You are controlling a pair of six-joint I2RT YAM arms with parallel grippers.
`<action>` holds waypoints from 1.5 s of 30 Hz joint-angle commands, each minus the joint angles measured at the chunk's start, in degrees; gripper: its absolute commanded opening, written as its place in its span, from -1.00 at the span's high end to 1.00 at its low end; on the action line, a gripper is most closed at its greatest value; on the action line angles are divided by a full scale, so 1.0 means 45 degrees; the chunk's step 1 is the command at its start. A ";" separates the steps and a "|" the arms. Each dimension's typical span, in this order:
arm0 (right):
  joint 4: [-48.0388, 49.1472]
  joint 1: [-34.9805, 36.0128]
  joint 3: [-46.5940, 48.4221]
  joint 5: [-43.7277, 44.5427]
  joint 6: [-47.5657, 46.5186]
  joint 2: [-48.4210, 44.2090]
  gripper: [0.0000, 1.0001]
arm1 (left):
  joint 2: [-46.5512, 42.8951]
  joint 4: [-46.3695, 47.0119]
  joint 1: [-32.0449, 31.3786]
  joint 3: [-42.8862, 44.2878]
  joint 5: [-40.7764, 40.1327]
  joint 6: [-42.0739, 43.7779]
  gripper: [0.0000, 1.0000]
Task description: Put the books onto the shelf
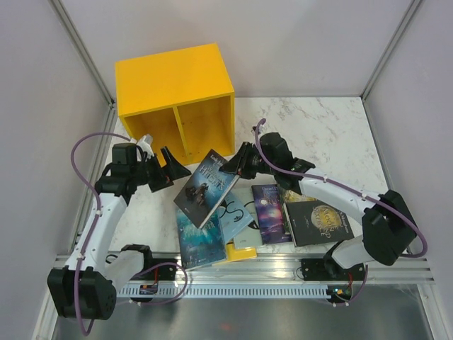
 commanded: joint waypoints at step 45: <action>0.6369 -0.1815 0.0814 -0.4745 0.4384 -0.0039 1.00 | -0.2566 0.5588 -0.1504 -0.0320 0.5519 -0.5043 -0.51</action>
